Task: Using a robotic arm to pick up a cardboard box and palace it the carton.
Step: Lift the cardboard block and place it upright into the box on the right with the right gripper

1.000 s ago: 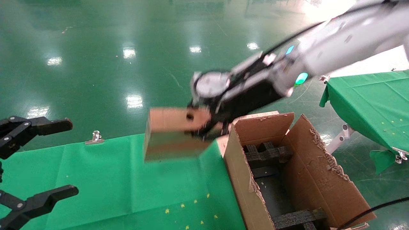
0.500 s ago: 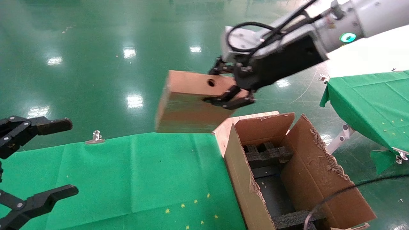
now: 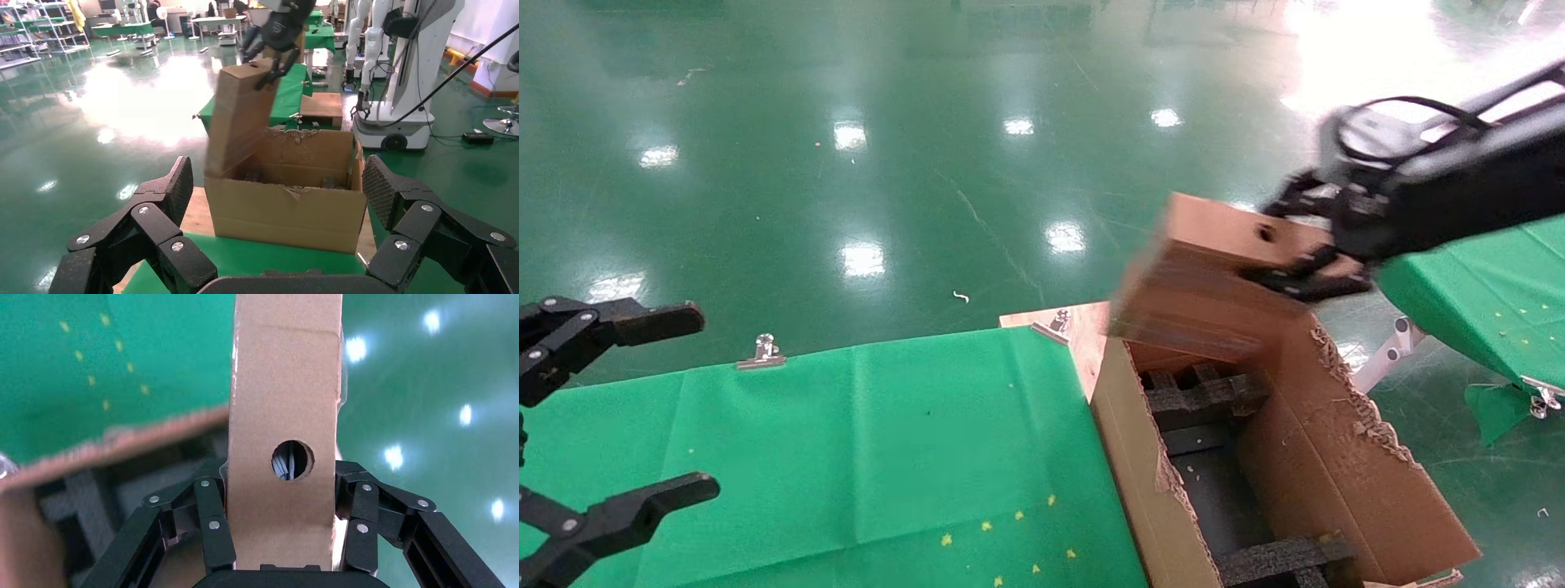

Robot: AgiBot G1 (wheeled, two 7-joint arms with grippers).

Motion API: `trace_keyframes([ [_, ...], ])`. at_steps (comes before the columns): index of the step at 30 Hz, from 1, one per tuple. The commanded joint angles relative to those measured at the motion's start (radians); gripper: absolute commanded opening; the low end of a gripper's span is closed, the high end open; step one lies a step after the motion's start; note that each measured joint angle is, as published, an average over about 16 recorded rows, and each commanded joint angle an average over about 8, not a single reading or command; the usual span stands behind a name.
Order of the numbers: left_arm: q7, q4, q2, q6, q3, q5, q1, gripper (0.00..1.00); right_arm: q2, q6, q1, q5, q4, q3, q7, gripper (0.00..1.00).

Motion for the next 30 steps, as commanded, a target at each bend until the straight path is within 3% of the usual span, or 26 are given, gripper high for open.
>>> trace_keyframes([
  [1, 0.000, 0.000, 0.000, 0.000, 0.000, 0.000, 0.000, 1.00, 0.039, 0.001, 0.023, -0.008, 0.000, -0.035, -0.003, 0.00],
  [11, 0.000, 0.000, 0.000, 0.000, 0.000, 0.000, 0.000, 1.00, 0.155, 0.002, 0.106, -0.001, 0.002, -0.180, 0.012, 0.00],
  [21, 0.000, 0.000, 0.000, 0.000, 0.000, 0.000, 0.000, 1.00, 0.159, 0.006, 0.123, 0.039, 0.009, -0.243, 0.030, 0.00],
  [30, 0.000, 0.000, 0.000, 0.000, 0.000, 0.000, 0.000, 1.00, 0.158, 0.014, 0.116, 0.033, 0.009, -0.233, 0.031, 0.00],
])
